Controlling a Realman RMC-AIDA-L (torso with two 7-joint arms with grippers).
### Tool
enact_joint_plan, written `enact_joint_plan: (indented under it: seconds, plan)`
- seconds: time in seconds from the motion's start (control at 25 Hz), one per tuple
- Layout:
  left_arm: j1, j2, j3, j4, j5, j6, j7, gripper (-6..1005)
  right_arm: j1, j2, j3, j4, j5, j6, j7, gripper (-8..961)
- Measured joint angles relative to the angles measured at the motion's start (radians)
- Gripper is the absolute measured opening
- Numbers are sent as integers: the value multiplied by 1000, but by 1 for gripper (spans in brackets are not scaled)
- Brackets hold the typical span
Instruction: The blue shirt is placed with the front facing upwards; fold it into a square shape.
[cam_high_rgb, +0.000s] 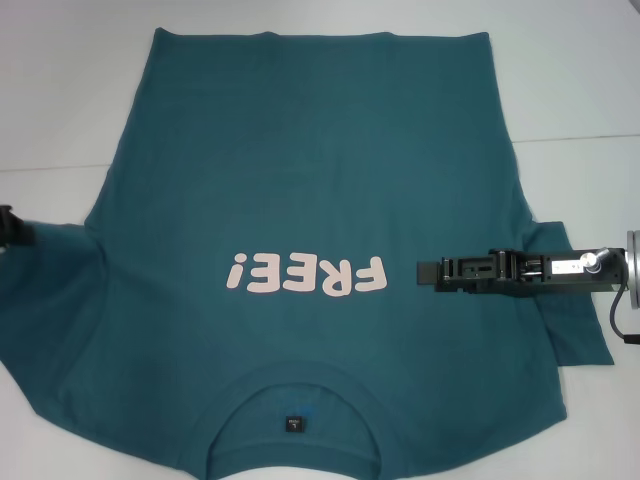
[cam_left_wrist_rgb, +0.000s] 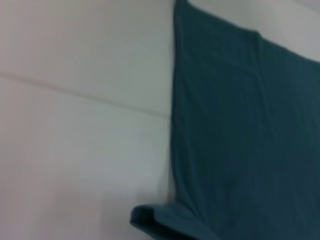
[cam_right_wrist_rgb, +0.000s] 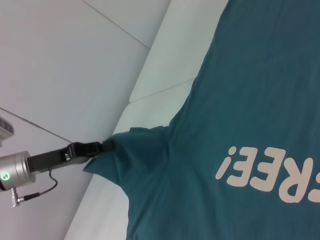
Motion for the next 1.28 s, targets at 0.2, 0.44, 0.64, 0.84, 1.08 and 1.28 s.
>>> enact_joint_plan:
  seconds: [0.2,0.44,0.64,0.84,1.08,1.28]
  plan:
    - [-34,-10,66,3,52,53,-137,15,1,1,-2,0,0,3,0,594]
    - [-93,-49,77,-5,63,51,-170,15,-1,4,-4,0,-1,4,-1,595]
    - [-151,-55,79,-49,64,41,-183,14,-2,6,0,0,-3,4,-3,595]
    - [-196,-60,77,-124,64,-23,-186,15,-3,8,0,1,-3,4,-3,595]
    - [-221,-71,81,-183,54,-60,-131,31,-3,8,0,1,-5,4,0,595]
    - [-222,-77,124,-166,54,-44,-96,120,-3,7,0,1,-5,13,0,595]
